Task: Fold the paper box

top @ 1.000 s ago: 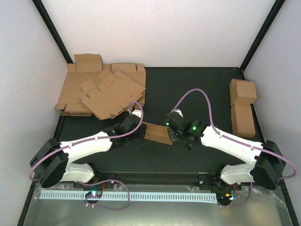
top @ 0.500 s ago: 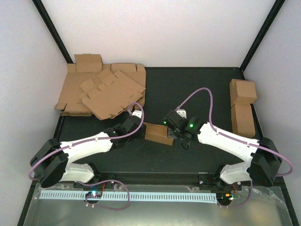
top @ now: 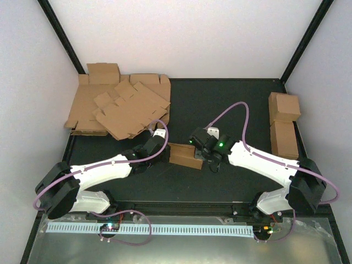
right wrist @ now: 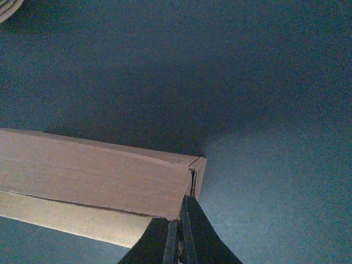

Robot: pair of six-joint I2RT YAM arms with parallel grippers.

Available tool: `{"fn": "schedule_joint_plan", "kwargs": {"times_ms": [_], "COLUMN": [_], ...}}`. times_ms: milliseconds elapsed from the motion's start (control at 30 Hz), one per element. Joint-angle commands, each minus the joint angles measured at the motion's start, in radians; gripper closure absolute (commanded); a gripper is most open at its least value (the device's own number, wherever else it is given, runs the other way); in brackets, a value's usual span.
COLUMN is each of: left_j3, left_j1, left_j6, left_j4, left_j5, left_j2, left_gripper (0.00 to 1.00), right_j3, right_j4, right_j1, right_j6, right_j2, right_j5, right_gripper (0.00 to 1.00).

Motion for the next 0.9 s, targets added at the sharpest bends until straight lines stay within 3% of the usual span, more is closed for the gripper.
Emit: {"fn": "schedule_joint_plan", "kwargs": {"times_ms": [0, 633, 867], "left_j3": [-0.002, 0.001, -0.002], "left_j1": [-0.038, -0.037, -0.037], "left_j6": [0.001, -0.009, -0.011], "left_j4": [-0.002, -0.010, -0.012], "left_j5": [0.069, 0.063, 0.058], "left_j2": [0.008, 0.008, 0.008], "left_gripper": [0.67, 0.68, 0.68], "right_j3": [-0.036, -0.168, -0.266], "right_j4": [0.114, 0.089, 0.179], "right_j1": [0.011, 0.111, 0.136], "right_j6": [0.030, 0.088, 0.113], "right_j2": [-0.003, -0.002, -0.012], "right_j5": [-0.038, 0.126, 0.128], "right_gripper": [0.98, 0.98, 0.99]}}
